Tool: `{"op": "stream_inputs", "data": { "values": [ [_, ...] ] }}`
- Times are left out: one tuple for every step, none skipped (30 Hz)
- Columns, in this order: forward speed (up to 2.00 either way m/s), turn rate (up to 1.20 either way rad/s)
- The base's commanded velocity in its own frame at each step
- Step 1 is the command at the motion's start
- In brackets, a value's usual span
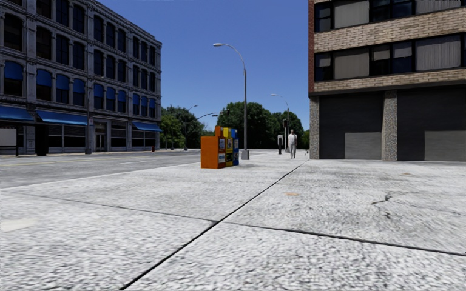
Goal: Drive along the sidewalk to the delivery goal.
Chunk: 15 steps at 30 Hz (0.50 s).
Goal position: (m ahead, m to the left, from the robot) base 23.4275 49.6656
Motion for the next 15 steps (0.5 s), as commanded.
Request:
{"op": "stream_inputs", "data": {
  "values": [
    [2.0,0.0],
    [2.0,0.0],
    [2.0,0.0],
    [2.0,0.0],
    [2.0,0.0],
    [2.0,0.0],
    [2.0,0.0],
    [2.0,0.0],
    [2.0,0.0],
    [2.0,0.0],
    [2.0,0.0],
    [2.0,0.0],
    [2.0,-0.4],
    [2.0,-0.58],
    [2.0,-0.65]
  ]
}}
